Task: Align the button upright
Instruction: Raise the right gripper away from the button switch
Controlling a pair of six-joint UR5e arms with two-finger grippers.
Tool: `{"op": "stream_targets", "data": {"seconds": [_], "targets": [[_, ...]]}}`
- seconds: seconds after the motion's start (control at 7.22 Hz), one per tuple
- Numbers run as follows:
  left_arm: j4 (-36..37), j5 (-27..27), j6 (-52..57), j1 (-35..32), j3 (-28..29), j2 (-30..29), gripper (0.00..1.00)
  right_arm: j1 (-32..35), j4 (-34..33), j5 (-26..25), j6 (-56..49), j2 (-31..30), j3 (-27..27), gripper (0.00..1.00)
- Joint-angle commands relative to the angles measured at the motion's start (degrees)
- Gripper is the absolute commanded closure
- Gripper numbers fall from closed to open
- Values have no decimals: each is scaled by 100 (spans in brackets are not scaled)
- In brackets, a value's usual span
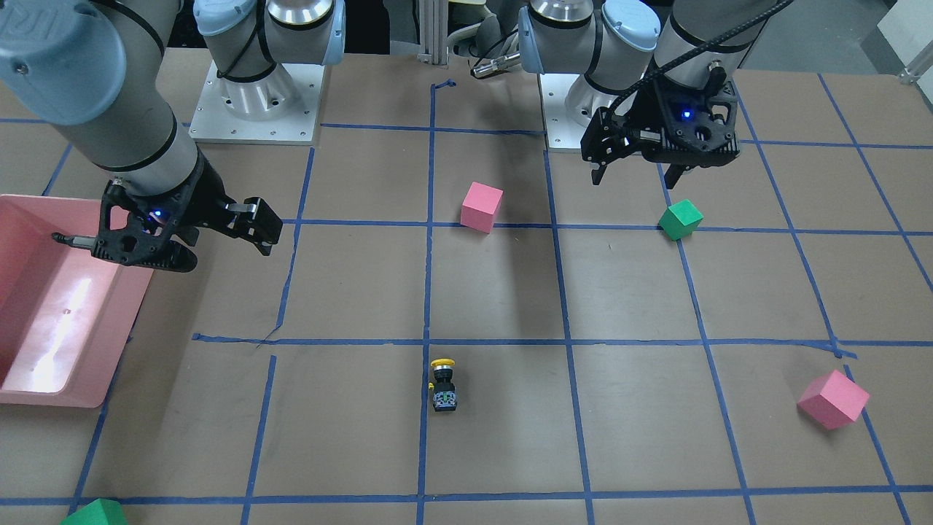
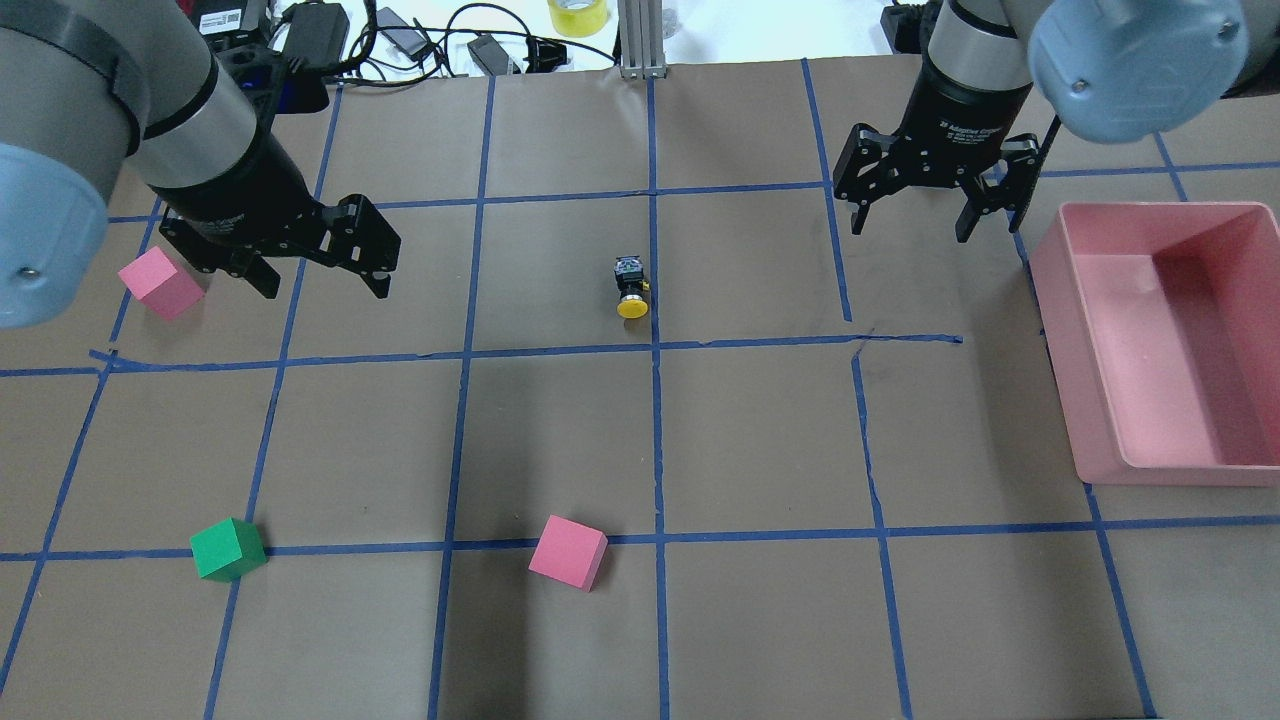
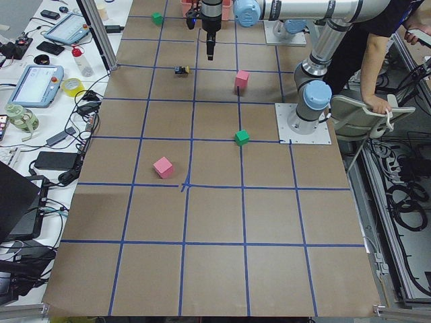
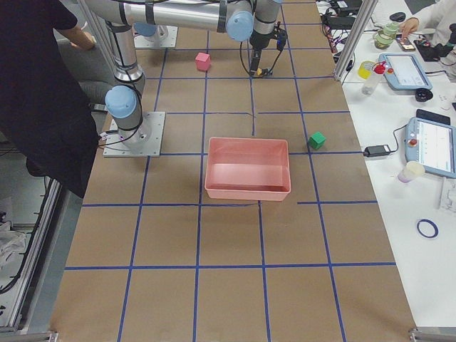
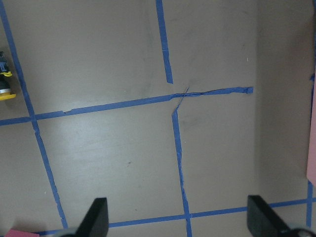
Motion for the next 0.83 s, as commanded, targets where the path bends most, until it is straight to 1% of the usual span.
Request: {"op": "stream_targets", "data": {"seconds": [0.0,0.69], "targets": [[0,0,0,-8,0,0,0,0,-8,-1,3,0,0,0],[0,9,0,0,0,9,0,17,-25,-54,3,0,0,0]]}}
